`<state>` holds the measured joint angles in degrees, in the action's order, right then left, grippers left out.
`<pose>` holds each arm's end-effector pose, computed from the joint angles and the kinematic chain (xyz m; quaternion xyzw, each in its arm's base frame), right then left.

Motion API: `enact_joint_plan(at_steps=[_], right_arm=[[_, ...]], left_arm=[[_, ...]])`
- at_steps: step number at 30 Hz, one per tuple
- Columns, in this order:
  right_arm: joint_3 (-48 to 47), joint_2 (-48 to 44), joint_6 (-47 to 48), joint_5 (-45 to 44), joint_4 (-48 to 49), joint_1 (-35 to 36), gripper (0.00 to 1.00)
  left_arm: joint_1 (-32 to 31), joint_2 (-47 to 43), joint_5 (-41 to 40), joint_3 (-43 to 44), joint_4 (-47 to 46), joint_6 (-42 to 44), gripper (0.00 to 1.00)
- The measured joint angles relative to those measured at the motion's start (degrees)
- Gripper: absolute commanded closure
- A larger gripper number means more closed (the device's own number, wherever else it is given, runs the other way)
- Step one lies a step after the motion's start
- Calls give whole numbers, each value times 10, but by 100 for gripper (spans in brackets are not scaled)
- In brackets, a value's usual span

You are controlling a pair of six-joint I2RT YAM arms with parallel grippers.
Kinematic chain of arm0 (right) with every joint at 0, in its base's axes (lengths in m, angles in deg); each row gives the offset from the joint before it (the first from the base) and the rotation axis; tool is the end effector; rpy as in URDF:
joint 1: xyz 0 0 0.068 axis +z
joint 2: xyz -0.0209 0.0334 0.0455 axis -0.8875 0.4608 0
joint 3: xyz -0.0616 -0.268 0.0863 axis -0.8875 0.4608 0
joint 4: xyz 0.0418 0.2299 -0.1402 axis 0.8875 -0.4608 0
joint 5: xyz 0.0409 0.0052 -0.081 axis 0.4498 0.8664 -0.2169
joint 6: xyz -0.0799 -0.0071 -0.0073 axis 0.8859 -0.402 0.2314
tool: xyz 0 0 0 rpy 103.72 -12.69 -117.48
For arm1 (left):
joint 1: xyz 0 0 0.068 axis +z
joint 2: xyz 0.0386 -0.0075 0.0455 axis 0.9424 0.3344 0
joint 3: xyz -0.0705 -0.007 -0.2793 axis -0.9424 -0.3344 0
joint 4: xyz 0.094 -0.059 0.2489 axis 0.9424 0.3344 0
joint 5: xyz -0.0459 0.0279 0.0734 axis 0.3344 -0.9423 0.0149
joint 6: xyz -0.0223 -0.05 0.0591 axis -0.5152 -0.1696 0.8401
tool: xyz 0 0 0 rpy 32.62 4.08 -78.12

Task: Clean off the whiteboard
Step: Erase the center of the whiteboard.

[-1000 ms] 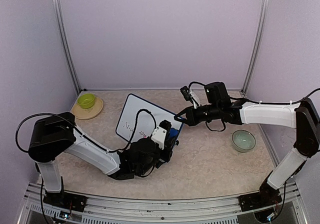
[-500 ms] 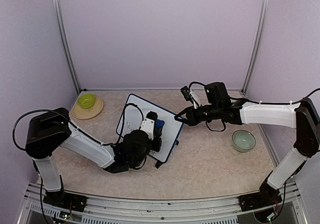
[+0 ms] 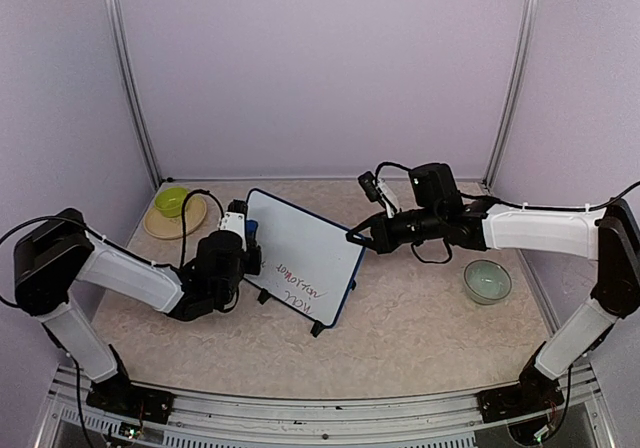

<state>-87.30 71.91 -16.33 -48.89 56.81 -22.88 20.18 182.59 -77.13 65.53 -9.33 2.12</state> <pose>0.2789 0.2731 0.2489 -0.2848 0.8019 0.4088 0.3297 0.2611 -0.2382 0.1651 0.0657 0.7743 0.0014 0.6293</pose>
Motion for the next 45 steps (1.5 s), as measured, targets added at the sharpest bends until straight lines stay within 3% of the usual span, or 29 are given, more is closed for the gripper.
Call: enact_joint_plan(at_steps=[5,10,22,39,45], right_arm=[[-6,0,8,1,-11,1,100],[-20,1,24,9,-36,0,100],[-25,-2,43,51,-81,-31,100],[-25,-5,42,52,-100,-37,100],[-24,-6,42,56,-99,-38,100]], left_arm=[[71,-73,56,-48,21,0,85],[96,-112,94,-84,25,-2,85],[80,-89,127,-113,0,-11,84],[63,27,85,-108,-110,-17,86],[65,-8,152,-120,-104,-19,86]])
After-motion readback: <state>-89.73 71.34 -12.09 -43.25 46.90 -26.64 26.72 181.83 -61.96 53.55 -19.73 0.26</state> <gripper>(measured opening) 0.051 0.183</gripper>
